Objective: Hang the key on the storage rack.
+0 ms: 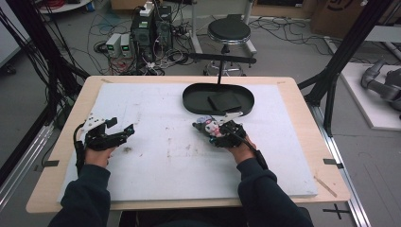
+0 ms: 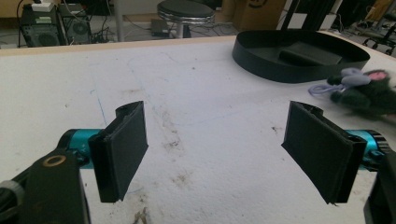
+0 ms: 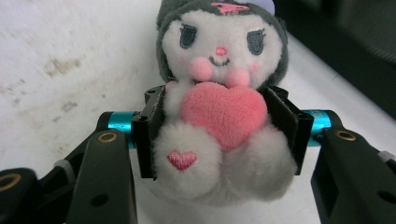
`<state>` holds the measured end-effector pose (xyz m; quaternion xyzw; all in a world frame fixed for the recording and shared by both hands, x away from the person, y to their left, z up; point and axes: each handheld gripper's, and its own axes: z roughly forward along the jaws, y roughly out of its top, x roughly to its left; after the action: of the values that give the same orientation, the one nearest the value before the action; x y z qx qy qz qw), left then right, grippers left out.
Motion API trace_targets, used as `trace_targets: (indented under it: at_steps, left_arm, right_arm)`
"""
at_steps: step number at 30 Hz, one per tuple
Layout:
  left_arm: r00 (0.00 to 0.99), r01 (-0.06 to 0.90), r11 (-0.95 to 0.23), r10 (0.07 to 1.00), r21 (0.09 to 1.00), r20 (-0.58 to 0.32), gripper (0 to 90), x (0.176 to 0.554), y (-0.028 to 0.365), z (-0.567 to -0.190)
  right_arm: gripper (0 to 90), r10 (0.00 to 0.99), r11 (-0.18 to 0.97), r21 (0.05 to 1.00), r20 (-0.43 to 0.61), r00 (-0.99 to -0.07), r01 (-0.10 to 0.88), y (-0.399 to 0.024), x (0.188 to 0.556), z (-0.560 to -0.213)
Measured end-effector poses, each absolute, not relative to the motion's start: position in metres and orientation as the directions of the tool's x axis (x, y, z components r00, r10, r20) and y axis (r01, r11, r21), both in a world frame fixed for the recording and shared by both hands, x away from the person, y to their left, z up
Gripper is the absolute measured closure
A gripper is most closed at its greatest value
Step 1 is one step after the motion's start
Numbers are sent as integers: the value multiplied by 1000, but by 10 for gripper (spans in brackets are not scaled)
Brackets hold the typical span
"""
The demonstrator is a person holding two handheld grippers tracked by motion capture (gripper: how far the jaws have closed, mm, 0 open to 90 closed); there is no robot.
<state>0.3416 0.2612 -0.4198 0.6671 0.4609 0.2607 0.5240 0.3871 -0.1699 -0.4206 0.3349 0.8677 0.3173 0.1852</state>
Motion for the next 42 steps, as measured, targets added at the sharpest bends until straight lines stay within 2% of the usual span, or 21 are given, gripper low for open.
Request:
trace_targets:
  at_steps: [1, 8, 11, 16, 23, 42]
  left_arm:
    - [441, 339, -26, 887, 940, -135, 213, 342, 261, -420]
    - [439, 340, -25, 888, 940, -135, 214, 342, 261, -420]
    - [439, 339, -25, 888, 940, -135, 214, 342, 261, -420]
    - [442, 338, -23, 887, 941, -137, 214, 342, 261, -420]
    - [441, 336, -17, 886, 942, -141, 214, 342, 262, -420]
    - [443, 339, -16, 885, 941, -144, 214, 343, 262, -420]
  right_arm:
    - [457, 693, 550, 708, -92, -715, 442, -176, 386, -414]
    - [460, 705, 501, 762, -85, -704, 410, -203, 389, -382]
    - [459, 730, 460, 786, -70, -679, 413, -221, 394, -363]
    - [460, 777, 433, 808, -110, -620, 400, -249, 408, -326]
    - [459, 827, 402, 813, -126, -548, 421, -271, 434, -296]
    - [460, 907, 313, 837, -123, -402, 449, -280, 482, -277]
